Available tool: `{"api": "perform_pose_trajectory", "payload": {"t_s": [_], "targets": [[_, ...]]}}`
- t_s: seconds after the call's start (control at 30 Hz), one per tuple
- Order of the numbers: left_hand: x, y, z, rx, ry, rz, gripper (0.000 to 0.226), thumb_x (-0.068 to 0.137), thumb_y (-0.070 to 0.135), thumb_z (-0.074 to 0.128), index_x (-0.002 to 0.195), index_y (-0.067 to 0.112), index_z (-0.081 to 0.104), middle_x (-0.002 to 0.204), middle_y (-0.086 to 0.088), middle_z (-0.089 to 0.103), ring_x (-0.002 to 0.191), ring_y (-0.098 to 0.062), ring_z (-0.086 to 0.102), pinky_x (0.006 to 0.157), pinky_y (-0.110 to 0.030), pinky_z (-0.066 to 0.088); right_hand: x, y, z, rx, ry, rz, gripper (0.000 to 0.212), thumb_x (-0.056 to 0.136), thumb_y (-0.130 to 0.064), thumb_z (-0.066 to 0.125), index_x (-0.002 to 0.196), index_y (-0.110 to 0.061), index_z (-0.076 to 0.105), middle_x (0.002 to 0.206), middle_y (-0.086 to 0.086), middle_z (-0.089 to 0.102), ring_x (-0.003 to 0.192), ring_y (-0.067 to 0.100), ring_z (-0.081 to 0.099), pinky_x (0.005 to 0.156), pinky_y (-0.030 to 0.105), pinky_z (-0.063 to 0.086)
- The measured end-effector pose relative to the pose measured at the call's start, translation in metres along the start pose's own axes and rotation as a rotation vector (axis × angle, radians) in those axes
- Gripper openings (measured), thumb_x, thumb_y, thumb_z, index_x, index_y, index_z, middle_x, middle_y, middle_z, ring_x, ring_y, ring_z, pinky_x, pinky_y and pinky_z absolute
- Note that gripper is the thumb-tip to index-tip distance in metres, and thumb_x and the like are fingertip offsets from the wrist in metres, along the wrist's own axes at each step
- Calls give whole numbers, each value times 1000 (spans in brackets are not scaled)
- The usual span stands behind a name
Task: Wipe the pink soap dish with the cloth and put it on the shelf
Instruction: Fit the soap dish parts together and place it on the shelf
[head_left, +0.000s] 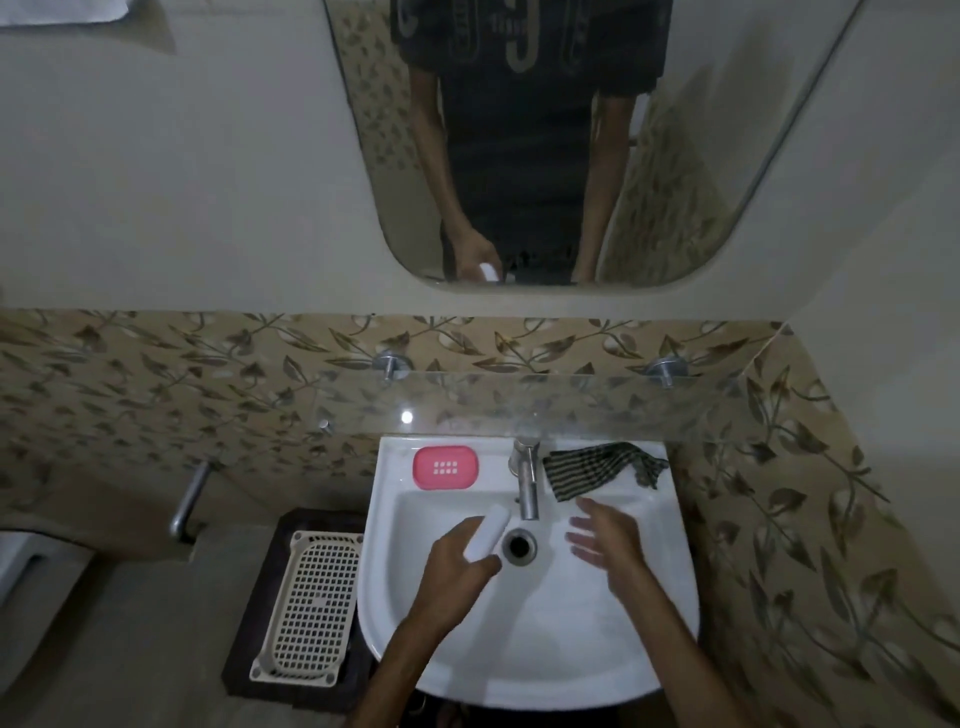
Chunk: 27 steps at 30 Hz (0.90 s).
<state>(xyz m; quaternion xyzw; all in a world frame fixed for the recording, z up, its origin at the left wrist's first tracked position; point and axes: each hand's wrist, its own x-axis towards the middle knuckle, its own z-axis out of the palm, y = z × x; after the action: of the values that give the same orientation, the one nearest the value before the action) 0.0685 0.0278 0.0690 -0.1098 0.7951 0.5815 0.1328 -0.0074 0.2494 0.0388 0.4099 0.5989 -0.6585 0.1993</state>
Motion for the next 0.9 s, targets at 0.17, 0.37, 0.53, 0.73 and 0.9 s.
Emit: {"api": "perform_pose_trajectory", "payload": {"t_s": [0.17,0.37,0.53,0.73,0.9], "targets": [[6,4,9,448,-106,372,31,85,20,60,112,18,75,109,3,77,99,-13,68,92,-25,51,-41,26,38,-153,-410,101,64,70,-59,87,112,-13,74,99,15,81,91,32,80,72,36,64],[7,-12,3,523,10,477,45,79,24,73,123,20,71,142,2,64,146,-16,44,120,-47,31,-43,26,59,-15,-331,10,33,88,-19,78,117,-6,72,106,17,80,91,32,78,70,34,63],[5,-22,-13,-21,200,232,87,72,35,90,147,25,47,155,8,45,145,-7,41,118,-31,40,-42,22,67,163,-350,83,36,92,-14,74,125,-5,63,114,23,75,90,30,75,69,32,62],[12,-28,-25,-284,246,77,80,73,25,94,142,25,55,139,7,64,133,-13,59,109,-44,53,-46,31,94,362,-442,197,43,88,-4,75,128,1,60,103,23,78,88,30,77,68,30,65],[19,-27,-39,-336,340,64,79,64,36,92,136,25,60,134,8,66,121,-4,63,93,-20,55,-38,34,112,267,-466,166,50,89,-31,81,124,-1,63,113,27,75,105,39,75,78,39,65]]}}
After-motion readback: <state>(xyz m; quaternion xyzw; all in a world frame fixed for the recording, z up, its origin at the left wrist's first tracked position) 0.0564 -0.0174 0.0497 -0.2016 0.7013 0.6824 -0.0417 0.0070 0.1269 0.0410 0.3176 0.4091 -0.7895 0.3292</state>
